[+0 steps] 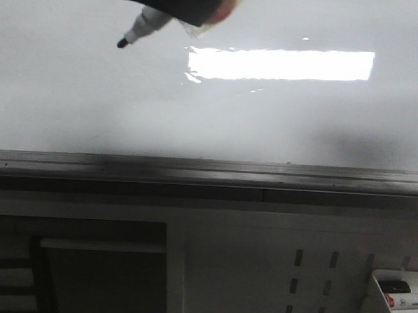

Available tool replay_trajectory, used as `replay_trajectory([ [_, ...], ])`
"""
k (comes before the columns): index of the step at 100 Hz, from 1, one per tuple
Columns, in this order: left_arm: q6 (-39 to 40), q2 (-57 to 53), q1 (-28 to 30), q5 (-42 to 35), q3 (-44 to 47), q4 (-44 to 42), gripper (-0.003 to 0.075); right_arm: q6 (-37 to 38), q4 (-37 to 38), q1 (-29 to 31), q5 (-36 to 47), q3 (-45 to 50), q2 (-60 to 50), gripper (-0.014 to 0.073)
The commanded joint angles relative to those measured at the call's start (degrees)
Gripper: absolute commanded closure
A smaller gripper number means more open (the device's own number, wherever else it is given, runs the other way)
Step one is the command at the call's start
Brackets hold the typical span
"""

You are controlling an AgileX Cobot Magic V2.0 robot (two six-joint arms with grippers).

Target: Write number 4 on whiteboard

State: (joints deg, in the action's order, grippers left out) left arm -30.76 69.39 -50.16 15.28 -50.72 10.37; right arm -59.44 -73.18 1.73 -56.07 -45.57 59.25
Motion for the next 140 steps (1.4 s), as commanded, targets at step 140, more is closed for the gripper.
replay_trajectory([
  [140,0.0,2.2,-4.1,-9.5,-1.6,-1.5,0.0741,3.6,6.2,-12.0,-12.2,-14.9,14.9,0.0295],
])
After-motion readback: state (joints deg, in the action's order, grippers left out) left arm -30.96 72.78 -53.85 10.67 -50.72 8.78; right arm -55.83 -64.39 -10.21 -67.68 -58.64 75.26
